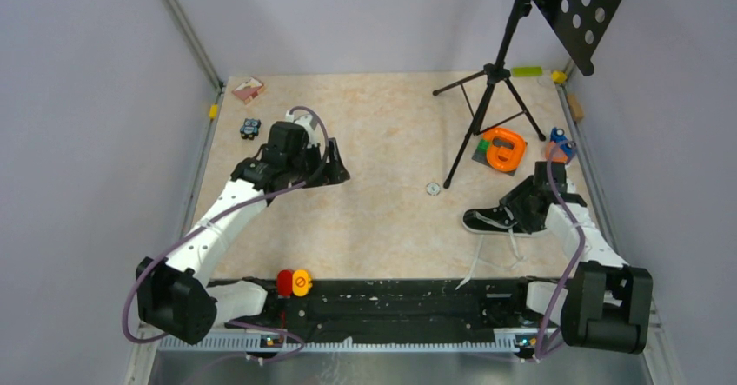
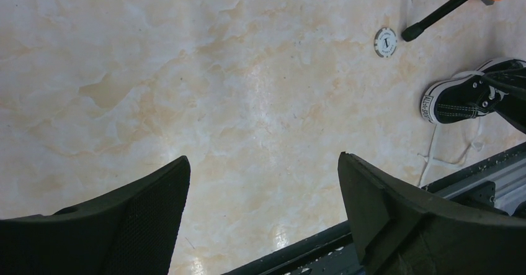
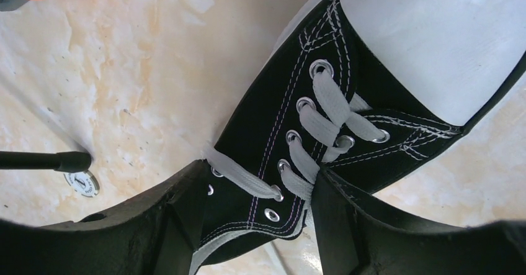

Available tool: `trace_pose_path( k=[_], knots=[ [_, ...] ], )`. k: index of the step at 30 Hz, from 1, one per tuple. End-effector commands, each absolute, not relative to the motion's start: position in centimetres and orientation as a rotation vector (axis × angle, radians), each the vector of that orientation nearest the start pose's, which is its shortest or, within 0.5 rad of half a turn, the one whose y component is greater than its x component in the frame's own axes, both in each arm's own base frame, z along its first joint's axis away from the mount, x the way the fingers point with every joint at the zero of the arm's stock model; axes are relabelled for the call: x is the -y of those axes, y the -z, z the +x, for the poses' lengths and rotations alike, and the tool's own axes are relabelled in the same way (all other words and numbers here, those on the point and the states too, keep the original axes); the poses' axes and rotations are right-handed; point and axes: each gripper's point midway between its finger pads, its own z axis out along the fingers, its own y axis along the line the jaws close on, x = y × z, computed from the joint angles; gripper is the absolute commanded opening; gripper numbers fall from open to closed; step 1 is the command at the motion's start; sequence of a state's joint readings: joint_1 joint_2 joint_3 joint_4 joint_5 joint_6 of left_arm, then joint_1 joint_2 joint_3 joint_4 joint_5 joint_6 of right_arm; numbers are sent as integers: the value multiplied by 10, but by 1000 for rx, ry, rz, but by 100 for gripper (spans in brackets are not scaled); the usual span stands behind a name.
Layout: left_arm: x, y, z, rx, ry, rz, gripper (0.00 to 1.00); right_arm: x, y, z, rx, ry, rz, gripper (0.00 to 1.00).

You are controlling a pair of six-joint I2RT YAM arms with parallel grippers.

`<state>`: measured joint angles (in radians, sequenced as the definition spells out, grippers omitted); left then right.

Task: Tie the shoes
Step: Cross the shoelace with the shoelace.

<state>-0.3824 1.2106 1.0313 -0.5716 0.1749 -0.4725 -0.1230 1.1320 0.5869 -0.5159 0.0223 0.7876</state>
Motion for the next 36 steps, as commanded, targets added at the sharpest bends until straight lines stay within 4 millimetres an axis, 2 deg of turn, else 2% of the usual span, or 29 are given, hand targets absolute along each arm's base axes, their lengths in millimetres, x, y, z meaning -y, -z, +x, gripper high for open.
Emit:
trace_pose_path(
  k=[1,5,8,12,15,17,20,26,29,33,36],
  knots=[
    [170,-189,288,-2352,630,14,92,-1,-42,255,-2337,-272,1179,61],
    [167,-189,287,-2350,612,11,92,2,-38,253,-2338,-250,1187,60],
    [167,-190,287,-2349,611,10,92,10,-37,251,-2303,-198,1226,51],
    [164,-181,285,-2395,584,3,92,11,-39,251,-2228,-228,1262,40],
    [164,-178,283,-2427,575,15,92,13,-37,251,-2238,-212,1266,26],
    [165,-180,281,-2422,585,25,92,15,-35,249,-2261,-184,1267,0],
    [164,-185,281,-2402,587,20,92,15,-41,247,-2284,-170,1239,0],
    [157,-181,281,-2451,531,-29,93,6,-87,247,-2221,-263,1085,0],
    [152,-183,280,-2497,481,-54,94,-5,-119,245,-2168,-317,988,0],
    [141,-187,288,-2482,396,-116,94,-43,-165,242,-2136,-481,817,0],
    [116,-185,294,-2463,226,-184,94,-77,-199,240,-2155,-578,639,0]
  ],
)
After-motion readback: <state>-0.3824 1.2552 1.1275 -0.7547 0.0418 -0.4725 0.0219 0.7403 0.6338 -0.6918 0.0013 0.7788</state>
